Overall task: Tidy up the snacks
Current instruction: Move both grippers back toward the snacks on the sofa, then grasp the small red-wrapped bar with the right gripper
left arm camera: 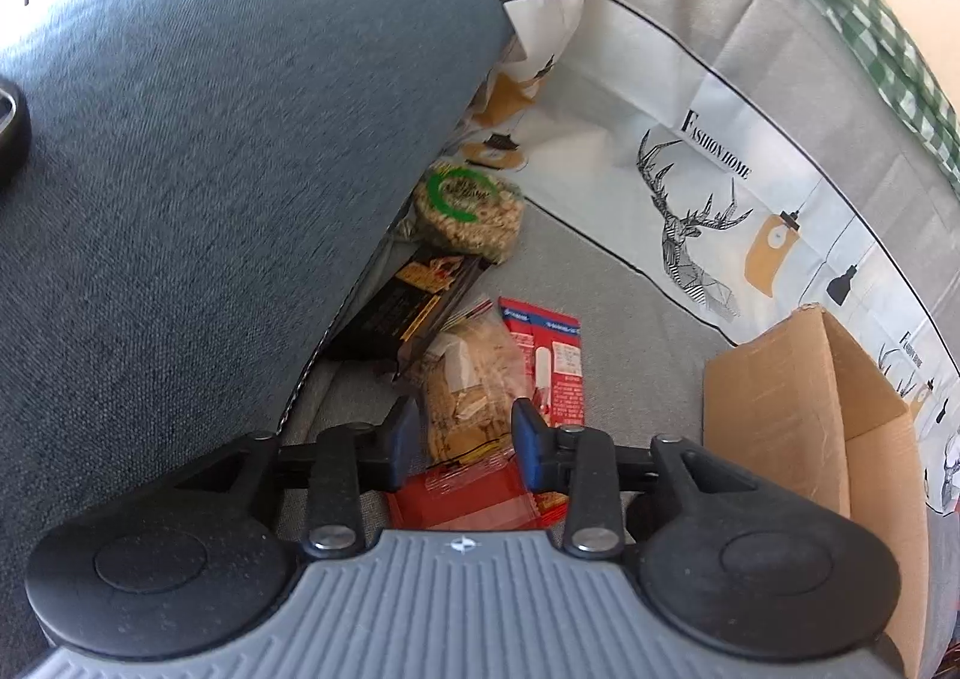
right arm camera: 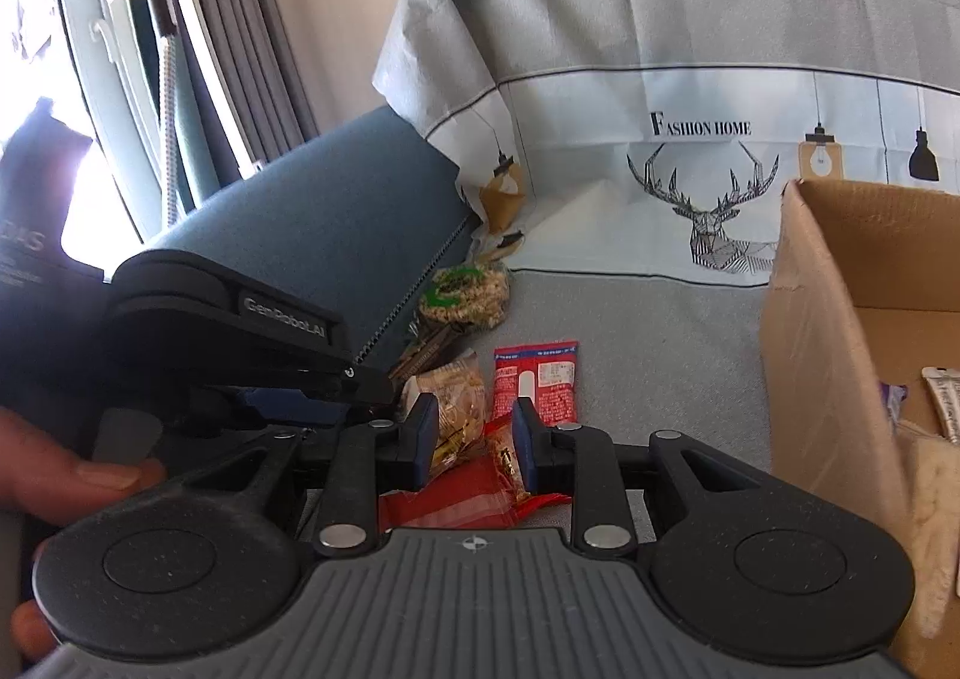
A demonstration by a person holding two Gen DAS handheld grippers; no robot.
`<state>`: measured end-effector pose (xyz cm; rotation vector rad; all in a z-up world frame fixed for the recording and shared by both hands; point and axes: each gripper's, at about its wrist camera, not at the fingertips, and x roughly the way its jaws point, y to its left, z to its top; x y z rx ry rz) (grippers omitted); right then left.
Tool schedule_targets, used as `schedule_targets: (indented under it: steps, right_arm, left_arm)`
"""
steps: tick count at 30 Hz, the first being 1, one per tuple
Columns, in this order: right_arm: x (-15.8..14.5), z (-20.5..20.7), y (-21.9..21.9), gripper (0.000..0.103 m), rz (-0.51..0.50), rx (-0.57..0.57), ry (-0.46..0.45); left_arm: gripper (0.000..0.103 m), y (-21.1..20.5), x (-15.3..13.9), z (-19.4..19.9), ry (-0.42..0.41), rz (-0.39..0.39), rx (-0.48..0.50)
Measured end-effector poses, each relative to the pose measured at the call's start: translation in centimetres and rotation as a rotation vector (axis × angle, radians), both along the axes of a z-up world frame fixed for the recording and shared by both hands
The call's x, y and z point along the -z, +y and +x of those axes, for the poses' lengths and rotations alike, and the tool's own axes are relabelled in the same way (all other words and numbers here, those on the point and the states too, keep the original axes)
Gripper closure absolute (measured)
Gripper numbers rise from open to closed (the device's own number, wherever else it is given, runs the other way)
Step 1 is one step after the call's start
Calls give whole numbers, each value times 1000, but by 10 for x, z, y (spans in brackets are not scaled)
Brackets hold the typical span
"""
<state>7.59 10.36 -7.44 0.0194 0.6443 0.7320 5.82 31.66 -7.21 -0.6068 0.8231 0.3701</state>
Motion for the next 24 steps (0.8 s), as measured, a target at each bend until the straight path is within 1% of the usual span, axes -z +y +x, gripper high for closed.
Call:
schedule_targets:
  steps: [5, 8, 9, 11, 13, 16, 21, 24]
  right_arm:
    - [17, 19, 13, 74, -31, 44, 67]
    - [27, 29, 21, 73, -52, 49, 105]
    - [30, 32, 24, 72, -60, 47, 111]
    - [35, 36, 29, 65, -83, 38, 118]
    - [41, 40, 35, 61, -109, 31, 117]
    - [51, 46, 42, 60, -142, 25, 127]
    - [66, 57, 48, 57, -174, 40, 173]
    - [69, 60, 49, 57, -183, 50, 165]
  left_arm:
    - [55, 0, 3, 5, 7, -18, 6]
    - [50, 2, 7, 9, 8, -49, -3]
    - [48, 2, 8, 11, 11, -62, -5]
    - [44, 3, 12, 13, 19, -87, -12]
    - [38, 4, 15, 15, 26, -104, -11]
    - [32, 5, 19, 19, 38, -120, -6]
    - [28, 7, 25, 22, 50, -142, -13]
    - [27, 8, 29, 25, 58, -152, -20]
